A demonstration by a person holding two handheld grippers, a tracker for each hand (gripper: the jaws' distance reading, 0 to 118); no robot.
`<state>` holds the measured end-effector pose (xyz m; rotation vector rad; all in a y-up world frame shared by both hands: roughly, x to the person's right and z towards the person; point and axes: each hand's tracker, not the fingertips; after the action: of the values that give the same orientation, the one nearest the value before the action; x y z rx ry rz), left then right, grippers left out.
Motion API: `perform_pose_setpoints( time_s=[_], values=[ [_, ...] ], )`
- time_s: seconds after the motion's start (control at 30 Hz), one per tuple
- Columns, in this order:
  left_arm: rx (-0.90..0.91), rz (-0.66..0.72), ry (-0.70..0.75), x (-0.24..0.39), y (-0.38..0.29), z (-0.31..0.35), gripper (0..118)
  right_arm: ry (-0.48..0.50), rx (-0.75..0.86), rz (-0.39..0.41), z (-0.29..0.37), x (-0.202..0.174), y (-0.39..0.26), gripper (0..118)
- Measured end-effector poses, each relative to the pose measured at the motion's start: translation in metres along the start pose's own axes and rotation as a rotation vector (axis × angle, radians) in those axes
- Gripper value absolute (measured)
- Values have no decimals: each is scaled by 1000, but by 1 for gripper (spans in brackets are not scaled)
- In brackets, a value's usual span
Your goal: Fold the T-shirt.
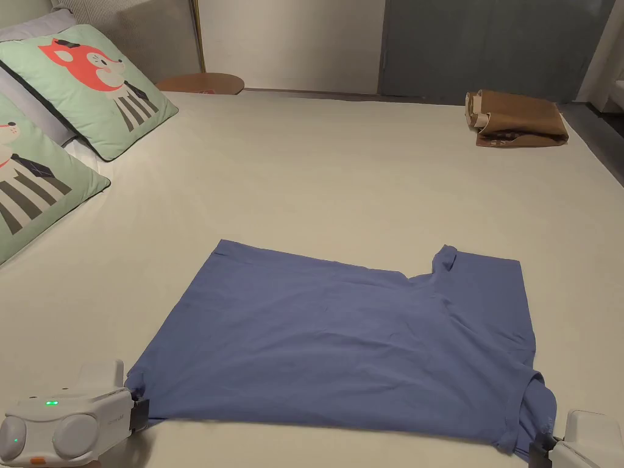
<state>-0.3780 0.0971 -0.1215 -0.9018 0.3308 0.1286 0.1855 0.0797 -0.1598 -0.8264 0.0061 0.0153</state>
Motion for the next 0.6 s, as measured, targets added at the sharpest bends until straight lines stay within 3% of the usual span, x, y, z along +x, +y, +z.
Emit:
perform_pose_setpoints(
  time_s=[0.03, 0.1, 0.13, 0.17, 0.2, 0.23, 0.27, 0.3, 0.6],
  values=[
    [-4, -1, 4, 4, 1, 0, 5, -2, 4, -6, 0, 1, 1, 10],
    [-17, -1, 8, 6, 6, 0, 27, 5, -7, -15, 2, -1, 7, 13],
    [-27, -1, 13, 7, 9, 1, 43, 10, -2, -21, 16, -6, 17, 22],
    [-28, 0, 13, 10, 11, 2, 71, 11, 9, -24, 21, -8, 21, 46],
    [-18, 10, 4, 12, 13, 4, 90, 13, 35, -23, 25, -10, 25, 68],
    [10, 21, -20, 15, 17, 8, 102, 25, 88, -18, 31, -14, 31, 86],
    [52, 22, -43, 20, 24, 15, 106, 34, 136, -26, 30, -13, 37, 100],
    [80, 21, -47, 27, 28, 21, 106, 40, 165, -29, 35, -16, 42, 103],
    [520, -64, -168, 101, 89, 108, 106, 36, 537, 28, 92, -68, 110, 103]
  ],
)
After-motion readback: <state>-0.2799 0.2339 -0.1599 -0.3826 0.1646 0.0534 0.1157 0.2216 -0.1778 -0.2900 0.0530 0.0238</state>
